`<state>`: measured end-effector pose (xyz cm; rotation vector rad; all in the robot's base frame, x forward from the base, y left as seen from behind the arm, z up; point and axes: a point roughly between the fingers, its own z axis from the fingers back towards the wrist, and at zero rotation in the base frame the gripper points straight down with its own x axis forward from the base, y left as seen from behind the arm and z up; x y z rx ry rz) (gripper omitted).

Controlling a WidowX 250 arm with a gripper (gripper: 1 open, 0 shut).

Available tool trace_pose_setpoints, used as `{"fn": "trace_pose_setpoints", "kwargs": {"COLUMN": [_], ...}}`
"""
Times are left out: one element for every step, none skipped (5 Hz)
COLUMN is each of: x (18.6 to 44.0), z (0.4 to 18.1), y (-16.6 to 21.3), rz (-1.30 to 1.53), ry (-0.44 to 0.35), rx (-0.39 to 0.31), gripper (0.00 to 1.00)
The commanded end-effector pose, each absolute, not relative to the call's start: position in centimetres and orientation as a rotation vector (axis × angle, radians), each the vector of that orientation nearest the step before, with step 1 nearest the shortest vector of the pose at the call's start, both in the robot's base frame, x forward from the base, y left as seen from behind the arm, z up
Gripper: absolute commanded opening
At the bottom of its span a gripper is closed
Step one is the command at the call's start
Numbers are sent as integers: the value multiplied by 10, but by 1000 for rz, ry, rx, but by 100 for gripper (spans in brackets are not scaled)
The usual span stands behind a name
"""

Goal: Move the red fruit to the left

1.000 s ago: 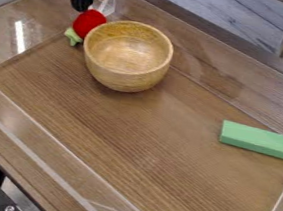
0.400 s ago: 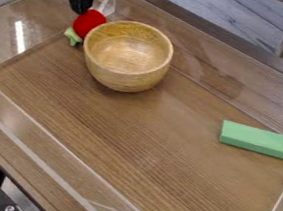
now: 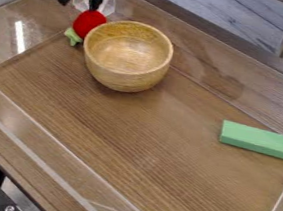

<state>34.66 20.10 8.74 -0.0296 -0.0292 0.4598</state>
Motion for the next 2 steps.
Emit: {"fn": "trace_pose_setpoints", "kwargs": {"x": [356,366], "z": [147,148], "y": [189,177], "rz": [403,355], "ry": [-156,-160], "rx": [-7,-16], "gripper": [100,100]}}
